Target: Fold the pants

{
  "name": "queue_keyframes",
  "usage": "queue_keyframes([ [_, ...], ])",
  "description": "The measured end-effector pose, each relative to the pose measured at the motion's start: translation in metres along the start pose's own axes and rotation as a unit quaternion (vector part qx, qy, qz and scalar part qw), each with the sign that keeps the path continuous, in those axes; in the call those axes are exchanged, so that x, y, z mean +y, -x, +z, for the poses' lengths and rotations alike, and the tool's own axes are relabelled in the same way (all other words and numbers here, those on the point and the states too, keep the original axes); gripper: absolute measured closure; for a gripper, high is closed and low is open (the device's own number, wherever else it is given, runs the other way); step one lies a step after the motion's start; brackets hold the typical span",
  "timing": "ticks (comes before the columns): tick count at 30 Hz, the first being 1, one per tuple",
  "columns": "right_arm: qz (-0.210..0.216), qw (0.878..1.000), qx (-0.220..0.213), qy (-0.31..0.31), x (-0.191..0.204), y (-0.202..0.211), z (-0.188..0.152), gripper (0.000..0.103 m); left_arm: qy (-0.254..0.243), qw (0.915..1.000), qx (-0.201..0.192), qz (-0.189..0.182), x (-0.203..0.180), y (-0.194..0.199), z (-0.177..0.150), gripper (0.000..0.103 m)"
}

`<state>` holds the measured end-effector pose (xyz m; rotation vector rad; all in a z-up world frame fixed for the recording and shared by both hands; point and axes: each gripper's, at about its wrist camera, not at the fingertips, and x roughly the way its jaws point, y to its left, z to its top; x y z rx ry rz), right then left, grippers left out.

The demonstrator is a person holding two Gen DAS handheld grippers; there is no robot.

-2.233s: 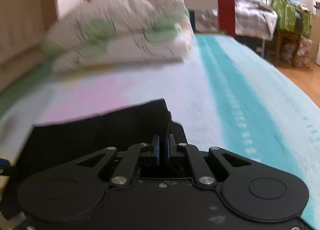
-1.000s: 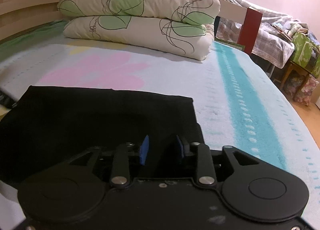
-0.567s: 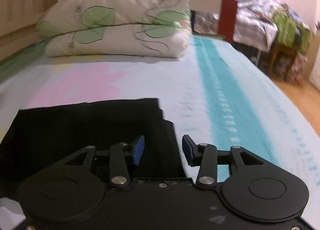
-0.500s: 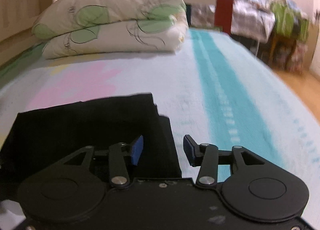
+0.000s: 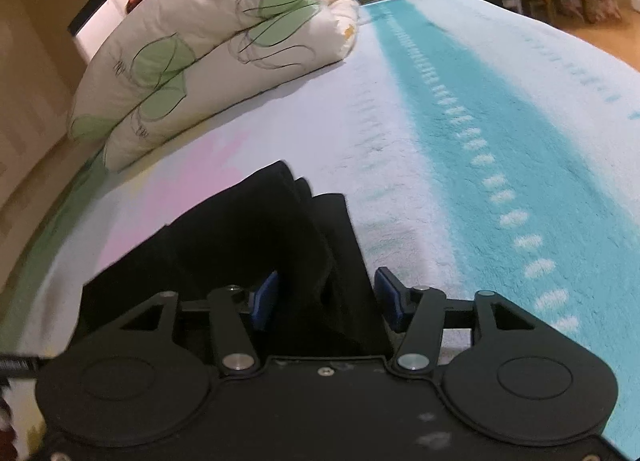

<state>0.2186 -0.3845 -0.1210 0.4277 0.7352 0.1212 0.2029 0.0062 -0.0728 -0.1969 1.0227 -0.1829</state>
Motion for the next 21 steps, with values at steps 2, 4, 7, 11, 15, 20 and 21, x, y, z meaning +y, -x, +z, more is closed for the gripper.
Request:
queue_keyframes([
  [2, -0.008, 1.0, 0.002, 0.026, 0.007, 0.0, -0.001, 0.05, -0.014, 0.9999, -0.003, 0.01, -0.004, 0.003, 0.0, 0.087],
  [4, -0.013, 0.999, -0.001, 0.048, 0.012, 0.002, -0.004, 0.054, -0.033, 0.9992, -0.008, 0.02, -0.013, 0.004, 0.0, 0.088],
  [7, -0.017, 0.999, -0.006, 0.051, 0.019, 0.005, -0.006, 0.058, -0.044, 0.9988, -0.012, 0.017, -0.013, 0.012, 0.003, 0.089],
  [11, 0.006, 0.999, 0.002, 0.038, 0.027, 0.011, -0.014, 0.06, -0.064, 0.9973, -0.017, 0.031, 0.0, 0.027, 0.008, 0.09],
  [15, 0.027, 0.997, 0.018, 0.072, 0.065, 0.003, -0.027, 0.06, -0.073, 0.9958, -0.006, 0.055, 0.033, 0.044, 0.014, 0.09],
  [20, 0.06, 0.993, 0.033, 0.099, 0.125, -0.01, -0.051, 0.06, -0.089, 0.9907, 0.007, 0.103, 0.08, 0.065, 0.022, 0.09],
  [21, 0.064, 0.992, 0.035, 0.102, 0.137, -0.013, -0.056, 0.06, -0.081, 0.9907, 0.011, 0.109, 0.093, 0.069, 0.023, 0.09],
])
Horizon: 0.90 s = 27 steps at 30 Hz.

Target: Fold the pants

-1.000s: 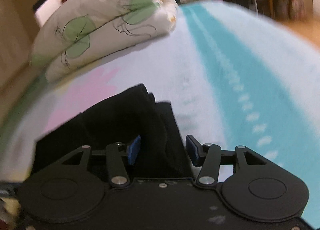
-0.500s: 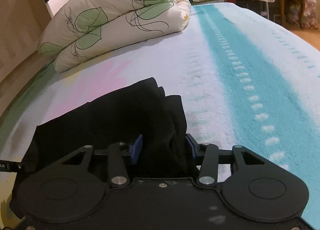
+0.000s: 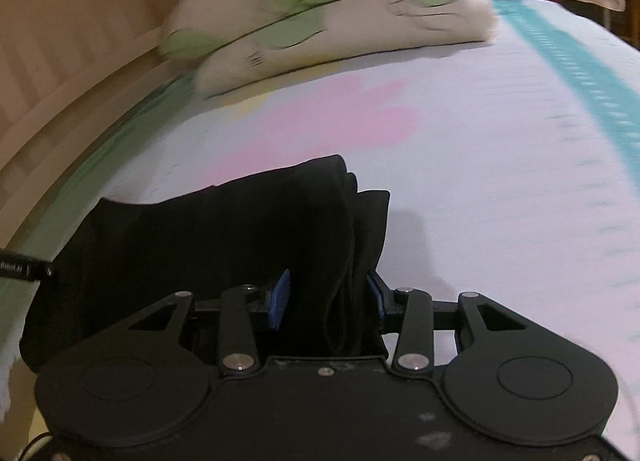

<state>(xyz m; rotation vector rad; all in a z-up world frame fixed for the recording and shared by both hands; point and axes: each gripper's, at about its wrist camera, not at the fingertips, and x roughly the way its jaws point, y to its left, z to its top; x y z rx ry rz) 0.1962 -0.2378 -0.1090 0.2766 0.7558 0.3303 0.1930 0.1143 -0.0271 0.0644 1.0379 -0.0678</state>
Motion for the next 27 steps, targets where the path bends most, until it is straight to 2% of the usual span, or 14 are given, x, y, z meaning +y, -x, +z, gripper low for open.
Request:
queue_keyframes([
  [5, 0.026, 1.0, 0.009, 0.005, 0.06, -0.022, -0.008, 0.06, 0.024, 0.9992, 0.003, 0.033, 0.053, 0.003, -0.011, 0.09],
  [9, 0.036, 0.999, 0.016, 0.034, 0.101, -0.035, -0.012, 0.06, 0.074, 0.9968, 0.009, 0.032, 0.095, -0.001, -0.028, 0.089],
  [11, 0.032, 0.999, 0.016, 0.039, 0.112, -0.04, -0.012, 0.059, 0.101, 0.9946, 0.01, 0.018, 0.109, -0.005, -0.035, 0.087],
  [13, 0.012, 0.999, 0.013, 0.05, 0.119, -0.042, -0.013, 0.055, 0.121, 0.9926, 0.004, 0.006, 0.115, -0.008, -0.041, 0.079],
  [15, 0.002, 0.999, 0.008, 0.052, 0.121, -0.038, -0.016, 0.052, 0.132, 0.9912, 0.002, 0.011, 0.115, -0.009, -0.043, 0.073],
  [18, -0.006, 0.999, 0.011, 0.038, 0.119, -0.032, -0.015, 0.052, 0.143, 0.9894, -0.006, 0.023, 0.12, 0.002, -0.047, 0.073],
  [21, -0.019, 0.999, 0.006, 0.038, 0.123, -0.021, -0.009, 0.052, 0.153, 0.9863, -0.038, 0.049, 0.124, 0.031, -0.045, 0.073],
  [24, -0.027, 0.999, -0.014, 0.045, 0.132, 0.003, -0.007, 0.052, 0.168, 0.9789, -0.089, 0.075, 0.12, 0.068, -0.04, 0.072],
  [26, -0.034, 0.997, -0.025, 0.063, 0.146, 0.022, -0.007, 0.052, 0.166, 0.9731, -0.129, 0.095, 0.108, 0.097, -0.038, 0.064],
  [27, -0.039, 0.996, -0.03, 0.074, 0.153, 0.029, -0.006, 0.052, 0.161, 0.9695, -0.151, 0.107, 0.099, 0.113, -0.038, 0.053],
])
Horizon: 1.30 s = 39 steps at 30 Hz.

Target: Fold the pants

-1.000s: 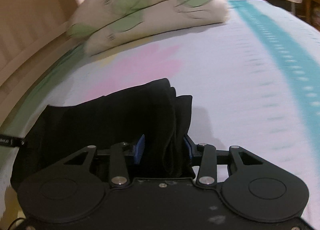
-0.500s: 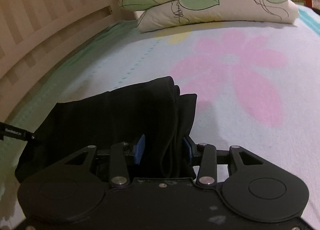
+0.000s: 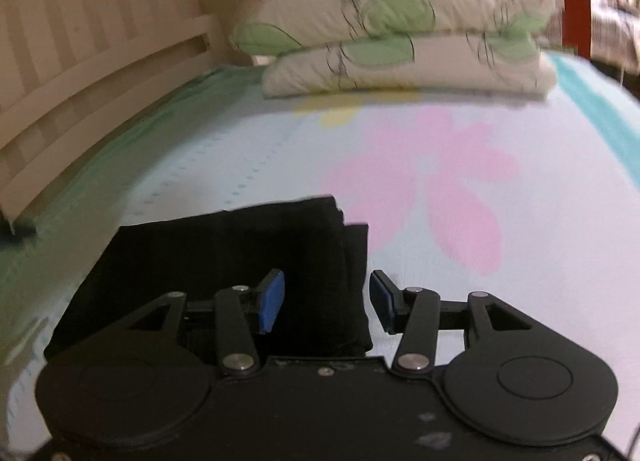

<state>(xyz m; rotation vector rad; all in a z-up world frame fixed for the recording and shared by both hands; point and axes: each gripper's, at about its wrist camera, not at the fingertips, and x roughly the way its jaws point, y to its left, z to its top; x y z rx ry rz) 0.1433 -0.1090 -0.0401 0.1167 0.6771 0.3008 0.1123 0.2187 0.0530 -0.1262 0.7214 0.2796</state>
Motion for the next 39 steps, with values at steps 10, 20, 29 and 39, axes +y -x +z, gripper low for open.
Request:
queue_keyframes([
  [10, -0.001, 0.999, -0.034, 0.03, 0.052, 0.079, -0.002, 0.051, -0.025, 0.9965, -0.078, 0.013, -0.067, 0.093, -0.017, 0.029],
  [20, -0.015, 0.999, -0.024, 0.033, 0.06, 0.104, -0.017, 0.05, -0.043, 0.9988, -0.019, -0.01, -0.096, 0.082, -0.067, 0.029],
  [29, -0.043, 0.998, -0.007, 0.048, 0.065, 0.1, -0.025, 0.05, -0.054, 0.9984, 0.013, -0.015, -0.102, 0.073, -0.092, 0.029],
  [39, -0.052, 0.997, -0.014, 0.05, 0.067, 0.104, -0.022, 0.05, -0.055, 0.9982, 0.024, -0.006, -0.106, 0.07, -0.098, 0.029],
])
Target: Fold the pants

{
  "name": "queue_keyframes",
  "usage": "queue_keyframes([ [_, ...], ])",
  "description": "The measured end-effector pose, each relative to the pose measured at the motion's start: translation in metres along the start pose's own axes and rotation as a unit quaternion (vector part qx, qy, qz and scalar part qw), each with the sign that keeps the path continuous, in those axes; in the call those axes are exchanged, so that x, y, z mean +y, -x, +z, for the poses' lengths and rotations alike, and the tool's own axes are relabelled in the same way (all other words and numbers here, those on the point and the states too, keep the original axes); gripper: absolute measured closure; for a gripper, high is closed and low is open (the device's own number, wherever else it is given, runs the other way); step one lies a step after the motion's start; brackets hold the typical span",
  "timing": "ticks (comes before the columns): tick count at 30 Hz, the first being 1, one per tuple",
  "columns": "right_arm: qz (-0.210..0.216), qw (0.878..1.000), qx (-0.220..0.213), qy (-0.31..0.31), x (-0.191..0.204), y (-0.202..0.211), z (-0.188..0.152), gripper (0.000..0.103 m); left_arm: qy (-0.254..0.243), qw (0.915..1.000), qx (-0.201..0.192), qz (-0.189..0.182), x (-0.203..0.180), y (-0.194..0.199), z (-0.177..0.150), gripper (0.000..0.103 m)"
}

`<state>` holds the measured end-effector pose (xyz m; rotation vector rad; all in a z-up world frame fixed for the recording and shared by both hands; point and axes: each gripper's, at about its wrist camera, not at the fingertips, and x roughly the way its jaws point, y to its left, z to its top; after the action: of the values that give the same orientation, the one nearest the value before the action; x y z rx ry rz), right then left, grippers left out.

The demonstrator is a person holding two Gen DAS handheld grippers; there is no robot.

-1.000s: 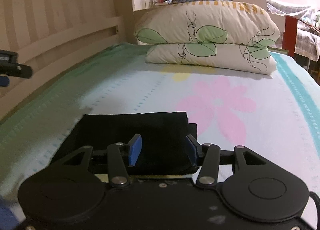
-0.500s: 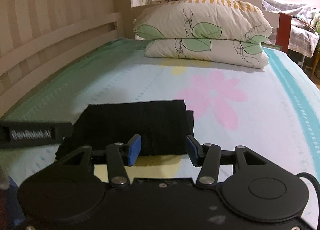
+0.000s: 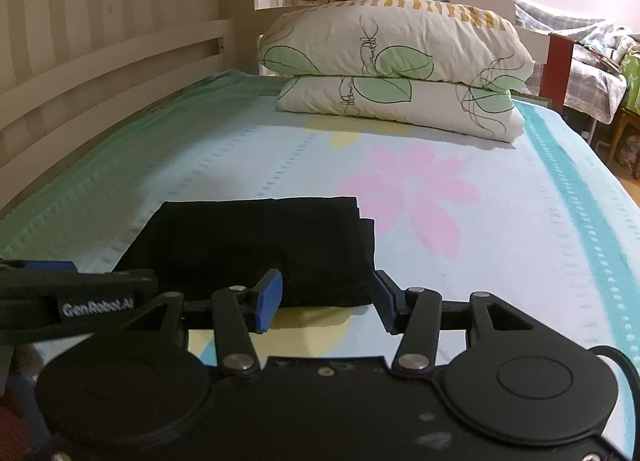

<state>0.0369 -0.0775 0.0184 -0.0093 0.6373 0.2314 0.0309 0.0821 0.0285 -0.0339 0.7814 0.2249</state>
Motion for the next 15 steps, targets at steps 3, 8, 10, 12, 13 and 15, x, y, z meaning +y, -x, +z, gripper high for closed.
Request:
queue_keyframes([
  [3, 0.001, 1.0, 0.003, 0.003, 0.0006, 0.0, -0.0013, 0.05, -0.003, 1.0, 0.003, -0.002, -0.0016, -0.0002, -0.0011, 0.029],
  [8, -0.004, 1.0, 0.011, 0.005, 0.0008, -0.0025, -0.0013, 0.05, -0.01, 0.9999, 0.006, -0.004, -0.0049, 0.0009, -0.003, 0.029],
  [10, -0.006, 1.0, 0.012, 0.007, 0.0014, -0.0025, -0.0012, 0.05, -0.014, 0.9999, 0.009, -0.004, -0.0065, 0.0009, -0.0036, 0.029],
  [12, -0.006, 1.0, 0.011, 0.008, 0.0025, -0.0023, -0.0009, 0.05, -0.016, 0.9998, 0.012, -0.004, -0.0073, 0.0005, -0.0039, 0.029],
  [13, -0.005, 1.0, 0.011, 0.009, 0.0029, -0.0023, -0.0006, 0.05, -0.016, 0.9998, 0.014, -0.005, -0.0075, 0.0003, -0.004, 0.029],
  [15, -0.006, 1.0, 0.011, 0.01, 0.0045, -0.0025, -0.0004, 0.05, -0.015, 0.9997, 0.017, -0.006, -0.0071, -0.0006, -0.0039, 0.03],
])
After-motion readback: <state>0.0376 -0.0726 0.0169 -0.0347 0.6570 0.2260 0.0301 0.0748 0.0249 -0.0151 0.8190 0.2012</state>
